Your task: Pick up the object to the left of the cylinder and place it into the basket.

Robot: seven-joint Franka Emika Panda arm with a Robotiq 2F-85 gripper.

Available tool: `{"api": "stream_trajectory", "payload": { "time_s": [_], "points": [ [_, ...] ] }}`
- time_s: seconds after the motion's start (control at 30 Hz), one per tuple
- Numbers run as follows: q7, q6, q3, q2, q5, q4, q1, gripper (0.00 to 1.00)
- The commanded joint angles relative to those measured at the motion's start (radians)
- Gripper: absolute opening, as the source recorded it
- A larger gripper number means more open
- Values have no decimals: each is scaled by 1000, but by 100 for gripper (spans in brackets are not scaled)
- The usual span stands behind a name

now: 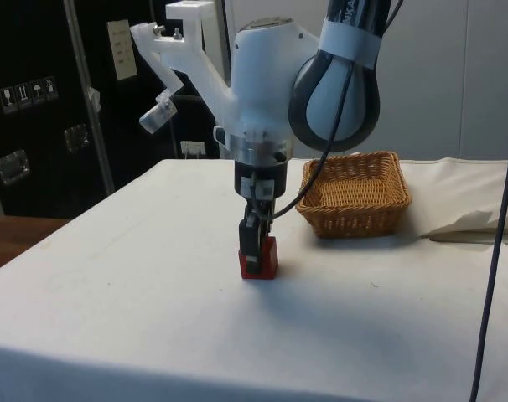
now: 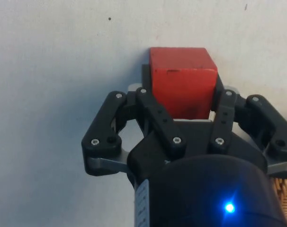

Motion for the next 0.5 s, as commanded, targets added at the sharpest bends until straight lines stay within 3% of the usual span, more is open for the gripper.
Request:
{"api": "stream_trajectory", "payload": {
  "time_s": [0.0,0.07,0.23,0.27,0.47],
  "points": [
    [-15,14,37,-9,26,-8,-24,1],
    [-15,14,35,-9,25,-8,-23,1],
    [-10,-3,-4,-33,-2,-17,-6,1],
    [-5,1,-3,-13,0,-4,-3,1],
    [-27,-18,-40,-82,-14,-41,2,1]
  ]
}}
